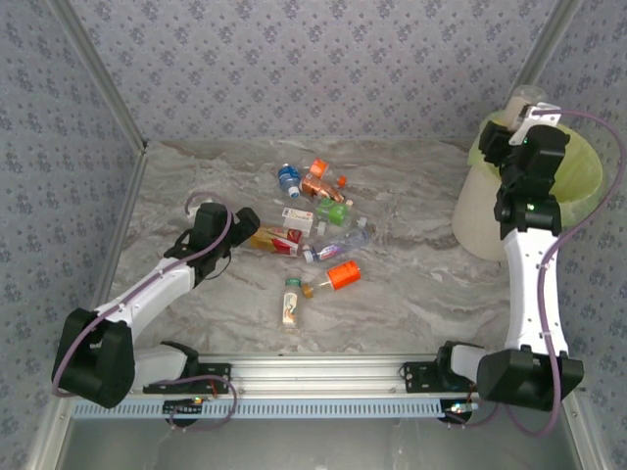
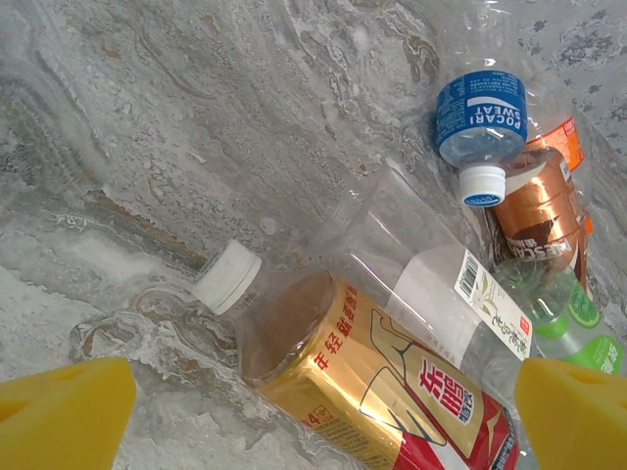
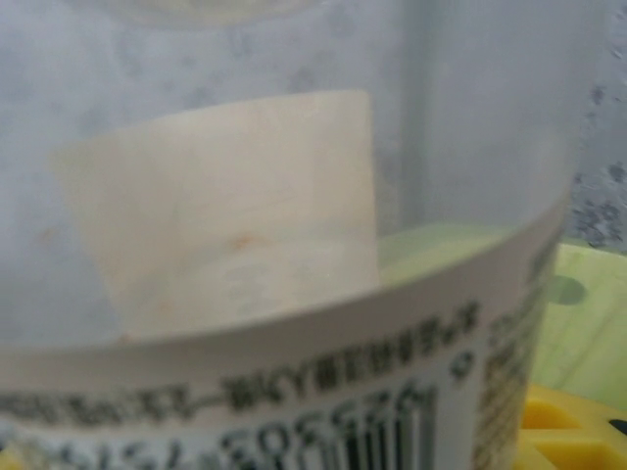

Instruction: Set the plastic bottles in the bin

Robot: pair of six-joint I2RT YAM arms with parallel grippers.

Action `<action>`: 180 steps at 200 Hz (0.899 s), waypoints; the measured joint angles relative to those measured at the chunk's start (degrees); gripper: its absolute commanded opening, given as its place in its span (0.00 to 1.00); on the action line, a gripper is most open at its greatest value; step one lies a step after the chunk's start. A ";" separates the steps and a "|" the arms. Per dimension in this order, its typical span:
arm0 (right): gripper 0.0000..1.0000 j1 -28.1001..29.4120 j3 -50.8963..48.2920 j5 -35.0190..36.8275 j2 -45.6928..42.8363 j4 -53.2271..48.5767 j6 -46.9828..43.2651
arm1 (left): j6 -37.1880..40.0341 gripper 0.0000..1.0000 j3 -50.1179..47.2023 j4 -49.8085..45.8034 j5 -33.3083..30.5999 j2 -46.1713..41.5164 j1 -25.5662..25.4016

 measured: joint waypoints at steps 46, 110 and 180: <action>0.48 -8.63 2.56 -2.14 5.55 -2.40 7.10 | 0.02 1.00 -0.02 0.20 0.17 0.00 0.00; 0.50 -13.18 6.21 -7.78 13.55 -6.69 13.18 | 0.02 1.00 -0.11 0.63 0.17 0.15 0.00; 0.63 -13.33 11.56 -14.03 21.57 -11.06 15.34 | 0.04 0.99 -0.11 0.57 0.15 0.24 0.00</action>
